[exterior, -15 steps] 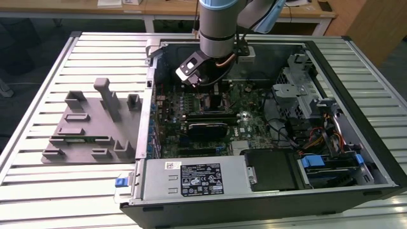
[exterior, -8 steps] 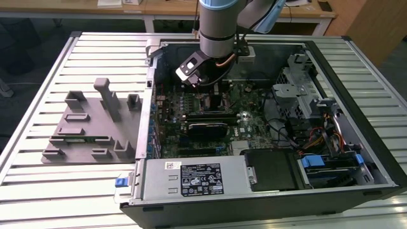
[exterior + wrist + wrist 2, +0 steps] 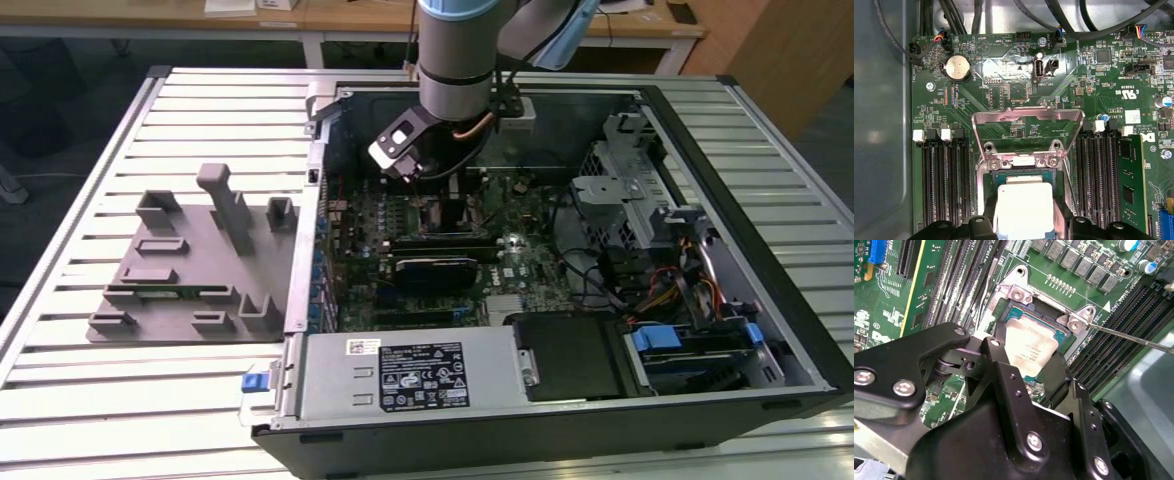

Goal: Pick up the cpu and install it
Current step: 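Place the cpu into insertion slot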

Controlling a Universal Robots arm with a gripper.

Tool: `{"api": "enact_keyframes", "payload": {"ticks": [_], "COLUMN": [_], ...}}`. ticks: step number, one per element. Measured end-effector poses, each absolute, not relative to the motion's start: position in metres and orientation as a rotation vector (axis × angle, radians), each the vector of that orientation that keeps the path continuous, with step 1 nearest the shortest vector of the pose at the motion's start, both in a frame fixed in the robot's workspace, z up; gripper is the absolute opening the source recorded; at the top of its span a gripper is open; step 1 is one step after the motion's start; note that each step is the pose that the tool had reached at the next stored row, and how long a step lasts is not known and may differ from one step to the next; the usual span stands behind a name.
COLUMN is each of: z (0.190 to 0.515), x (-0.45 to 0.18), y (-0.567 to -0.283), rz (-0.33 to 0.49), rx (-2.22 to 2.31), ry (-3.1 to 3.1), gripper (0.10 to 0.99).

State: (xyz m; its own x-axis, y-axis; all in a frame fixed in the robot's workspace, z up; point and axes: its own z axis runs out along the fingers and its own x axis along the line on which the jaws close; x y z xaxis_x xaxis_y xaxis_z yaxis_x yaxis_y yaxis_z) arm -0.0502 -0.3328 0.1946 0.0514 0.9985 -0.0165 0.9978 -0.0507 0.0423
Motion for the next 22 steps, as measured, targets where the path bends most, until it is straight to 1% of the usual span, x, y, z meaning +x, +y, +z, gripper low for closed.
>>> {"api": "enact_keyframes", "payload": {"ticks": [22], "z": [0.1946], "x": [-0.0502], "y": [-0.3329], "rz": [0.028], "rx": [2.26], "ry": [2.123], "gripper": [0.525]}}
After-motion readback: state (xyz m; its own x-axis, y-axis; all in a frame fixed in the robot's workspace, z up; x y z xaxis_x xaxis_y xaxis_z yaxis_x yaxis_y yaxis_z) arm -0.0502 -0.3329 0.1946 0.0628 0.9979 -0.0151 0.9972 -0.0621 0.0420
